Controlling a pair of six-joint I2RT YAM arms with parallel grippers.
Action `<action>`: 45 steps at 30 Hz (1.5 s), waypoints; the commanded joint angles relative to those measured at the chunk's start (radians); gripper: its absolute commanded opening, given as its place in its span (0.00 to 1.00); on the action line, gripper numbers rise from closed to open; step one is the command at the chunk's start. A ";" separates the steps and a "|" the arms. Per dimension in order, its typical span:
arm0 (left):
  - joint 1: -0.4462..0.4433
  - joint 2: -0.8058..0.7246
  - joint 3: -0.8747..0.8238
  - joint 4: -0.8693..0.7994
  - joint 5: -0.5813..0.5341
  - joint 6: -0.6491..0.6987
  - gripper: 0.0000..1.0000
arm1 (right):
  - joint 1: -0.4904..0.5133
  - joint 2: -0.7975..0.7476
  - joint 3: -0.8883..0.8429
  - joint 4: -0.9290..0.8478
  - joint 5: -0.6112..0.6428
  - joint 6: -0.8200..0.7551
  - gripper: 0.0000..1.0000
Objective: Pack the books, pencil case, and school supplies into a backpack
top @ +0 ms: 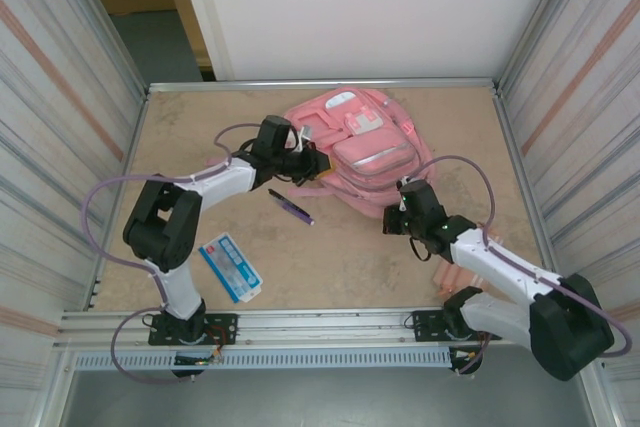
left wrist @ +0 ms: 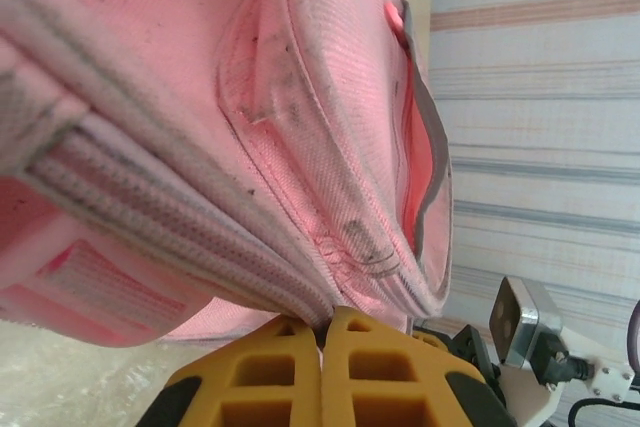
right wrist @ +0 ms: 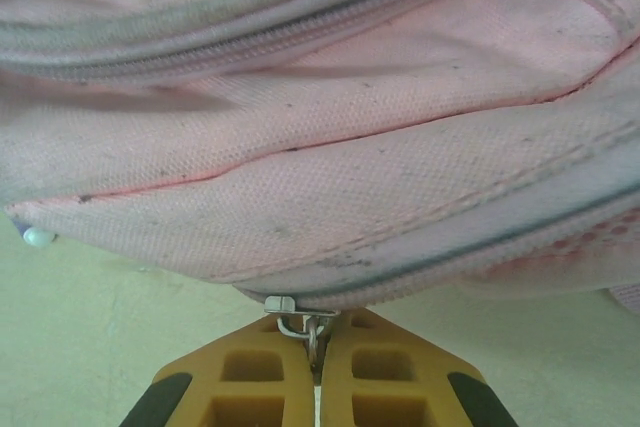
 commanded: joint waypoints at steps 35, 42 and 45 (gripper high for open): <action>-0.097 -0.121 -0.282 0.090 -0.390 -0.175 0.44 | 0.256 0.556 0.429 0.139 -0.436 -0.088 0.00; -0.116 -0.165 -0.298 0.044 -0.413 -0.162 0.50 | 0.235 0.539 0.422 0.100 -0.393 -0.076 0.00; -0.078 -0.266 -0.325 -0.062 -0.424 -0.113 0.59 | 0.229 0.529 0.430 0.086 -0.404 -0.086 0.00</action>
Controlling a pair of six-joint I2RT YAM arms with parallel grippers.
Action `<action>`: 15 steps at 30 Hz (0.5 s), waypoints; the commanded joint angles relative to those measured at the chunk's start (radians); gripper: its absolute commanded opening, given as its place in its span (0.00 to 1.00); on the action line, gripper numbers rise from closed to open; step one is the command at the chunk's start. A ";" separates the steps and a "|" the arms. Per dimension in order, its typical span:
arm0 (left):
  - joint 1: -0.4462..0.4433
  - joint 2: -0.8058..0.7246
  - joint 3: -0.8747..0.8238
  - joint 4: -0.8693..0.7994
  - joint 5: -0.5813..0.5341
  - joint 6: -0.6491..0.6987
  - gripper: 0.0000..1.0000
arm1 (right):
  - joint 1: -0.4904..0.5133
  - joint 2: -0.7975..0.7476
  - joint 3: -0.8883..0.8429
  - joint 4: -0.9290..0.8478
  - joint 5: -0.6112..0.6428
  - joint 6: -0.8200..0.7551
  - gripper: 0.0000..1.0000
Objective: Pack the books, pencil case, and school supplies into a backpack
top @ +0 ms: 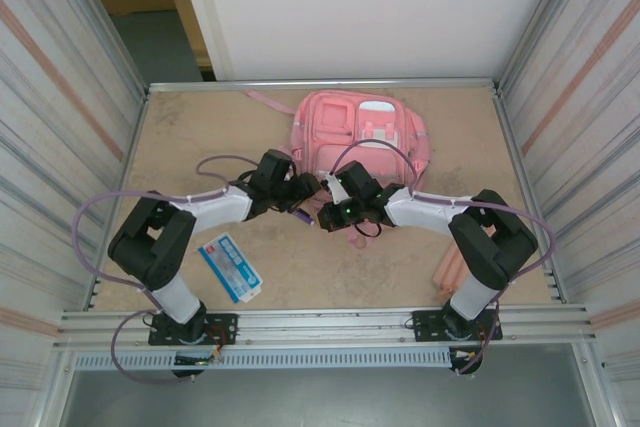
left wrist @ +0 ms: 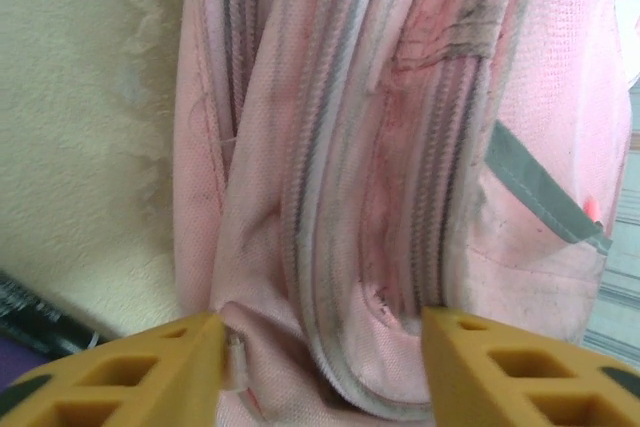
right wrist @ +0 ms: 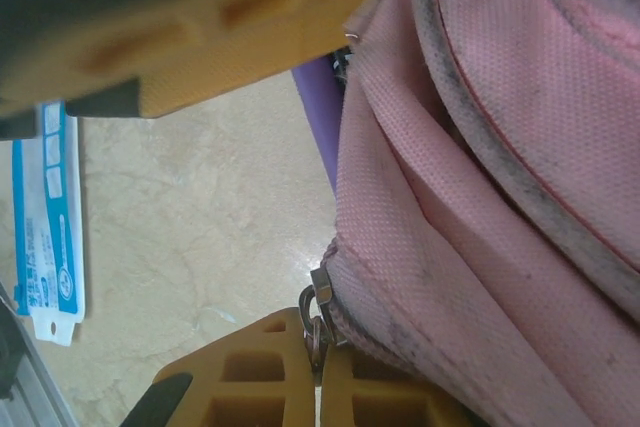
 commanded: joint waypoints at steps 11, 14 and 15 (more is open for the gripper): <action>-0.005 -0.045 -0.048 0.051 0.104 -0.010 0.57 | 0.018 -0.016 0.059 0.027 -0.108 0.011 0.00; -0.012 0.007 -0.040 0.149 0.124 -0.011 0.53 | 0.022 -0.008 0.076 0.012 -0.113 0.007 0.00; -0.011 0.021 -0.035 0.156 0.129 -0.013 0.51 | 0.024 -0.005 0.083 0.001 -0.105 0.003 0.00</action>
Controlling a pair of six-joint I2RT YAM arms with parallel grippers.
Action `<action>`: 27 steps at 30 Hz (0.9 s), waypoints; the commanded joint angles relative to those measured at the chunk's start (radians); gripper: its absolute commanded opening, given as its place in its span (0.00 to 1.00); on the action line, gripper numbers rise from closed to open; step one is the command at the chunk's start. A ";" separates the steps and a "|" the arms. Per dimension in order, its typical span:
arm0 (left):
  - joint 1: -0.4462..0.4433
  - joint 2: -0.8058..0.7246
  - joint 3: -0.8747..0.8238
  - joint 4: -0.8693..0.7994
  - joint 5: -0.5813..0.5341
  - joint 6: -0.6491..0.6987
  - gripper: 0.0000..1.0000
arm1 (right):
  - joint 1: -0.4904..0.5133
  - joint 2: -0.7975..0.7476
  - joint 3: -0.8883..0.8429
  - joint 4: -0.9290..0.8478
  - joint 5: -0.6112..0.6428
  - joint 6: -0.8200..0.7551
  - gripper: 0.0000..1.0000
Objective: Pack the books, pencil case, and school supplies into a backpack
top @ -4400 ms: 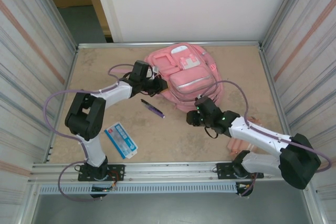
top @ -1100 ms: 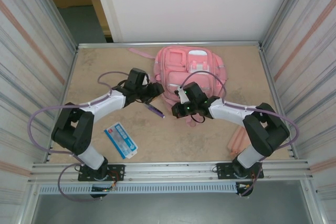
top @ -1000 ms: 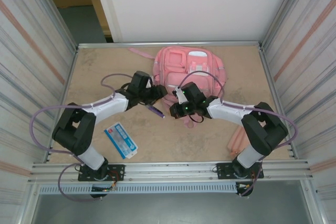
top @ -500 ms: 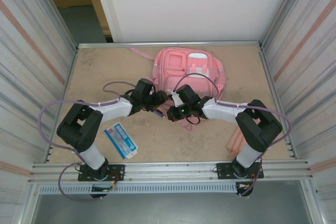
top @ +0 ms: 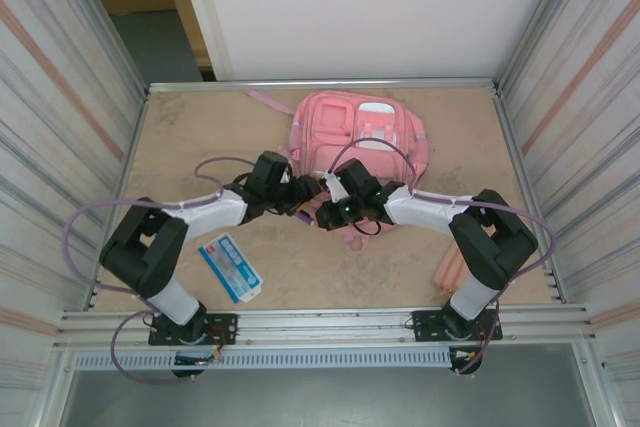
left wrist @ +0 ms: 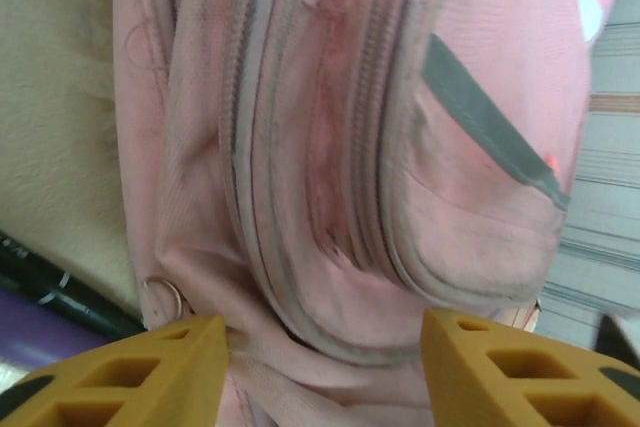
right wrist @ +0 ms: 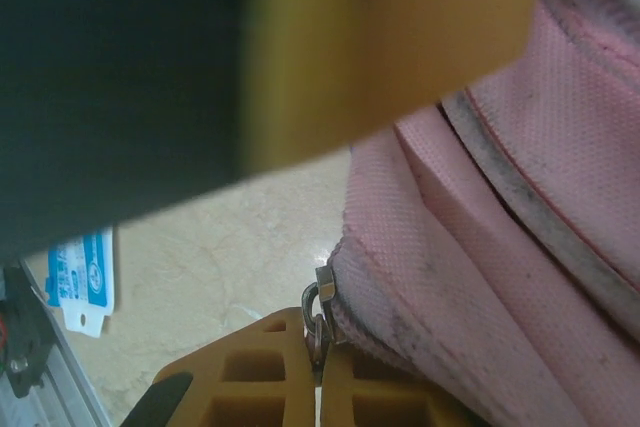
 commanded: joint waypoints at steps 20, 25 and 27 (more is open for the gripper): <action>-0.049 -0.088 -0.064 -0.075 -0.050 0.028 0.58 | 0.028 -0.047 0.087 -0.073 0.013 -0.017 0.00; -0.037 -0.170 -0.119 -0.072 -0.103 -0.010 0.59 | 0.026 -0.045 0.109 -0.089 0.016 -0.027 0.00; -0.034 -0.178 -0.127 -0.064 -0.104 -0.009 0.60 | 0.028 -0.037 0.124 -0.091 -0.009 -0.031 0.00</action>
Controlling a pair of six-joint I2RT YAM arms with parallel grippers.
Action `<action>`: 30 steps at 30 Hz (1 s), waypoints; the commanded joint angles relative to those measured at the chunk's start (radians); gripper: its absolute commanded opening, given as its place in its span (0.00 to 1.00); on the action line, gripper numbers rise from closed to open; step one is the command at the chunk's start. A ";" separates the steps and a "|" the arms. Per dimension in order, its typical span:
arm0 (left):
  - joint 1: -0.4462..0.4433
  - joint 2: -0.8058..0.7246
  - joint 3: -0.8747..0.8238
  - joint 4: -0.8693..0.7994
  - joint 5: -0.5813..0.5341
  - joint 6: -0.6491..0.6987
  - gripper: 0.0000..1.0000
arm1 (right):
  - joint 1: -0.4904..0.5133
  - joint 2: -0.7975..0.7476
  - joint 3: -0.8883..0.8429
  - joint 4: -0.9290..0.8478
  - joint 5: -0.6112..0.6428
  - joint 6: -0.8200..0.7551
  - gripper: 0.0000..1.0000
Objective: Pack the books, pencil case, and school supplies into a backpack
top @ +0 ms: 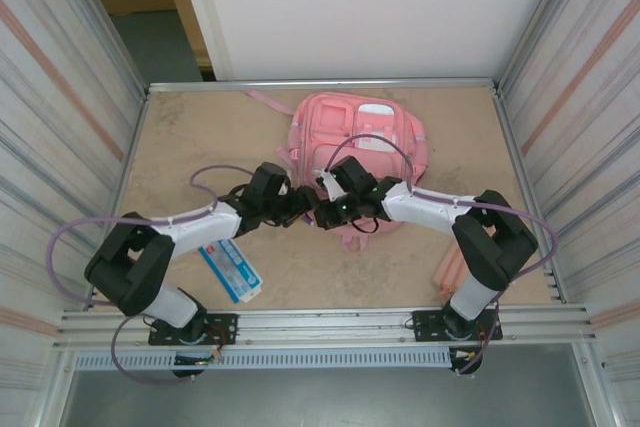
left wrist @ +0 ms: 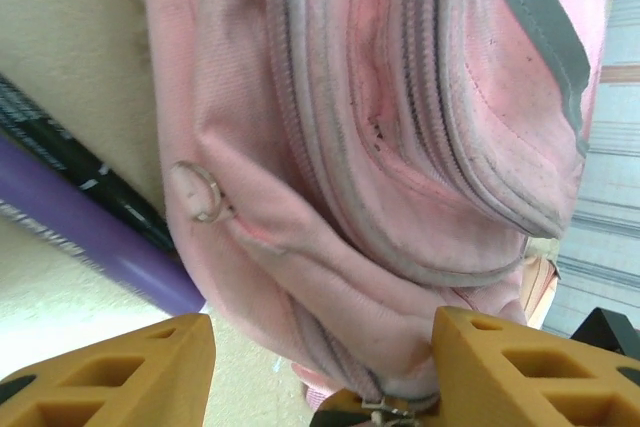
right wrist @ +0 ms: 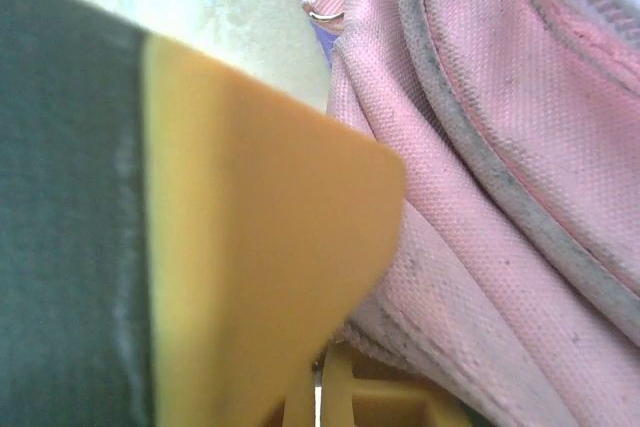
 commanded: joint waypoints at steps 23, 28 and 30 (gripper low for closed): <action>0.067 0.086 0.141 -0.050 -0.062 0.249 0.00 | -0.107 -0.054 0.109 -0.482 -0.024 0.079 0.00; 0.082 0.121 0.181 -0.070 0.010 0.307 0.00 | -0.171 -0.056 0.088 -0.539 -0.026 0.075 0.00; 0.083 0.126 0.183 -0.079 -0.013 0.325 0.00 | -0.182 -0.067 0.089 -0.555 -0.022 0.066 0.00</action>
